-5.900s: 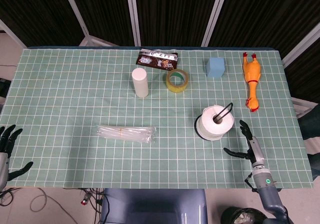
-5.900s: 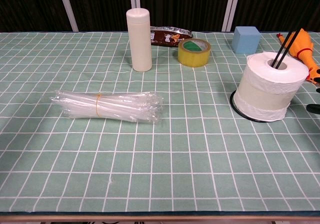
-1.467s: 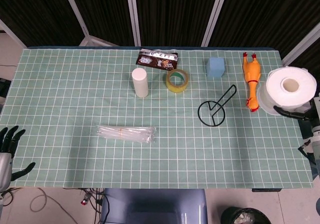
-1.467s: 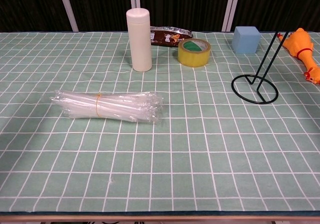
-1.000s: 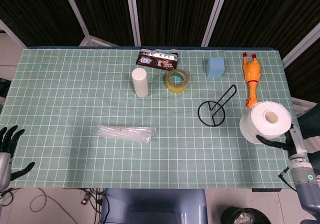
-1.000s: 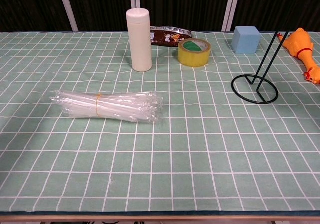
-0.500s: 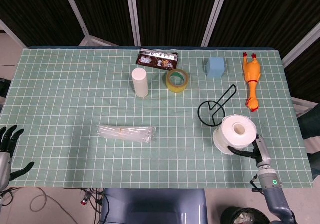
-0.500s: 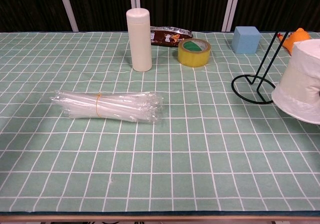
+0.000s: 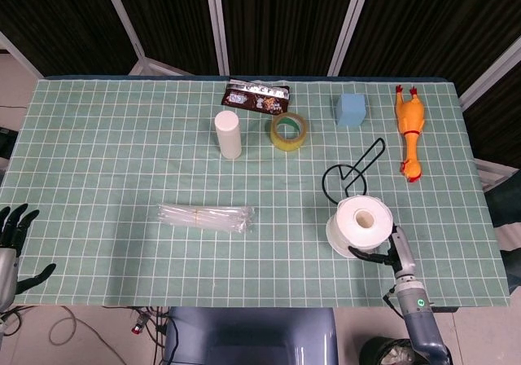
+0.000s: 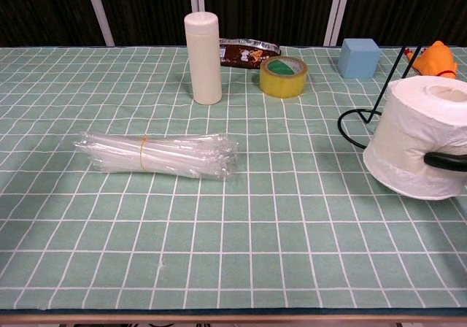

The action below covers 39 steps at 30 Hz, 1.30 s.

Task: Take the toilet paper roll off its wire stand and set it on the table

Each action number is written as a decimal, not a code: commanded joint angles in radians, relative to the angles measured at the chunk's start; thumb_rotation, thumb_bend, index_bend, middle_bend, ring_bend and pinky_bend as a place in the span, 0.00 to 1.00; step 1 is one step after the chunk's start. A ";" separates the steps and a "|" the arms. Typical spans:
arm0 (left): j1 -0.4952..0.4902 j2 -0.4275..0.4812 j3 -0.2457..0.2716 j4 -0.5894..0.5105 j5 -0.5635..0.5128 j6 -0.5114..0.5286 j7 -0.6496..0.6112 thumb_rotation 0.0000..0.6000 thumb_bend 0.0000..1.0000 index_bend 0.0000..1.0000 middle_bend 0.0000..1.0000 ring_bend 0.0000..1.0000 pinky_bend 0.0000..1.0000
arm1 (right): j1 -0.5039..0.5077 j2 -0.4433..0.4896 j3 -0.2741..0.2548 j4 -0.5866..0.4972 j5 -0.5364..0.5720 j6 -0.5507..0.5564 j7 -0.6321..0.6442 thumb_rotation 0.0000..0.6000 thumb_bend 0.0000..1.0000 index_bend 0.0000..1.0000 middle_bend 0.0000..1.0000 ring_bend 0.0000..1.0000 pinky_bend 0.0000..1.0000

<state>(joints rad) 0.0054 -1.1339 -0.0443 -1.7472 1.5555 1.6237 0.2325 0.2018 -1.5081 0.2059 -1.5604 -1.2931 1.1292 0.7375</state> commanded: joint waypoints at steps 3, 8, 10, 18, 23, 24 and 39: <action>-0.001 -0.001 0.001 0.000 0.000 -0.002 0.002 1.00 0.04 0.14 0.05 0.00 0.00 | 0.005 -0.033 -0.026 0.040 -0.006 -0.004 -0.022 1.00 0.00 0.34 0.25 0.01 0.00; 0.000 -0.001 0.002 -0.002 0.000 -0.002 0.004 1.00 0.04 0.14 0.05 0.00 0.00 | 0.000 -0.070 -0.048 0.086 -0.012 -0.005 -0.010 1.00 0.00 0.33 0.24 0.01 0.00; 0.000 -0.001 0.001 -0.002 0.000 -0.001 0.004 1.00 0.04 0.14 0.05 0.00 0.00 | 0.000 -0.084 -0.051 0.104 -0.021 0.001 -0.003 1.00 0.00 0.33 0.23 0.01 0.00; 0.000 0.001 0.000 -0.003 -0.003 -0.002 0.005 1.00 0.04 0.14 0.05 0.00 0.00 | 0.010 -0.098 -0.065 0.128 -0.051 -0.001 0.008 1.00 0.00 0.19 0.07 0.00 0.00; 0.001 0.002 -0.001 -0.003 -0.005 0.000 0.001 1.00 0.04 0.14 0.05 0.00 0.00 | 0.017 -0.085 -0.075 0.129 -0.080 -0.003 0.021 1.00 0.00 0.04 0.00 0.00 0.00; 0.001 0.002 -0.001 -0.003 -0.005 0.000 0.002 1.00 0.04 0.14 0.05 0.00 0.00 | 0.019 -0.082 -0.077 0.129 -0.084 -0.002 0.021 1.00 0.00 0.03 0.00 0.00 0.00; 0.002 0.001 0.000 -0.003 -0.006 0.000 0.005 1.00 0.04 0.14 0.05 0.00 0.00 | -0.038 0.097 -0.120 0.098 -0.159 0.097 0.122 1.00 0.00 0.00 0.00 0.00 0.00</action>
<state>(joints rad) 0.0071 -1.1325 -0.0442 -1.7508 1.5496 1.6233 0.2378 0.1869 -1.4524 0.0960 -1.4562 -1.4373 1.1947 0.8277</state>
